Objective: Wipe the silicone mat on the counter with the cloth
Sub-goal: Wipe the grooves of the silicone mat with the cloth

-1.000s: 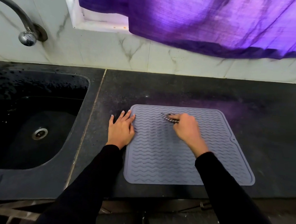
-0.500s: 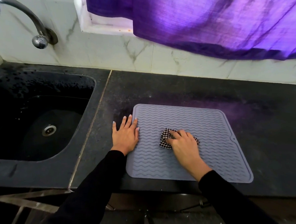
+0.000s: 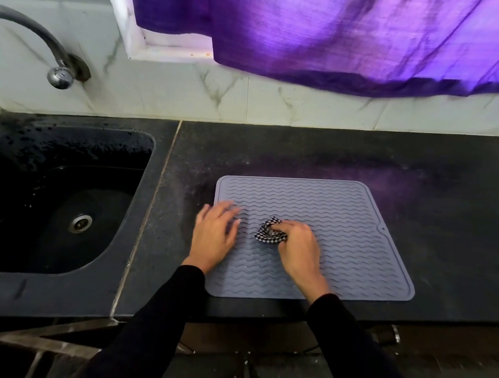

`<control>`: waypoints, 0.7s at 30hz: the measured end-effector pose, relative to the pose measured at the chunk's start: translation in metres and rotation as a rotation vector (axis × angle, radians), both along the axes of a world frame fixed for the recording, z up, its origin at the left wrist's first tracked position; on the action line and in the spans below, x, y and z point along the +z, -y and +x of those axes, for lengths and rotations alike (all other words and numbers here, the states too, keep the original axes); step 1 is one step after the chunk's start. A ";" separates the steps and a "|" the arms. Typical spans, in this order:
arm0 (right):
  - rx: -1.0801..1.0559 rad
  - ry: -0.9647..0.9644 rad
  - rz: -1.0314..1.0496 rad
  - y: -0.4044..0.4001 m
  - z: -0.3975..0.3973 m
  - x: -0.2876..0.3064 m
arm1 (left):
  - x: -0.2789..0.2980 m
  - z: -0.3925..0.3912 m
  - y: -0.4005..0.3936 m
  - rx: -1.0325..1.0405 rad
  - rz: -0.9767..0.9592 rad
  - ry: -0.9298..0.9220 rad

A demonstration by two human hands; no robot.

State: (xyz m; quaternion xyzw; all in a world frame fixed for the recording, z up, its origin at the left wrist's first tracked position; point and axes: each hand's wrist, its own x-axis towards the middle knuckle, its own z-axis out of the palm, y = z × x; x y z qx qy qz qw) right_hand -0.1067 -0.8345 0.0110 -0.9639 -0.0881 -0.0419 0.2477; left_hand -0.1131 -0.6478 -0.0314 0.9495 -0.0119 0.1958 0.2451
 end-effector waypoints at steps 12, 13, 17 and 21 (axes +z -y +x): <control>-0.162 0.104 0.096 0.035 0.009 -0.023 | 0.000 0.015 0.022 -0.305 -0.168 -0.228; -0.148 0.113 0.074 0.035 0.008 -0.027 | 0.001 0.017 0.022 -0.299 -0.182 -0.235; -0.135 0.144 0.040 0.036 0.007 -0.032 | 0.004 0.023 0.022 -0.285 -0.204 -0.292; -0.125 0.151 0.025 0.035 0.008 -0.034 | 0.004 0.020 0.024 -0.319 -0.137 -0.254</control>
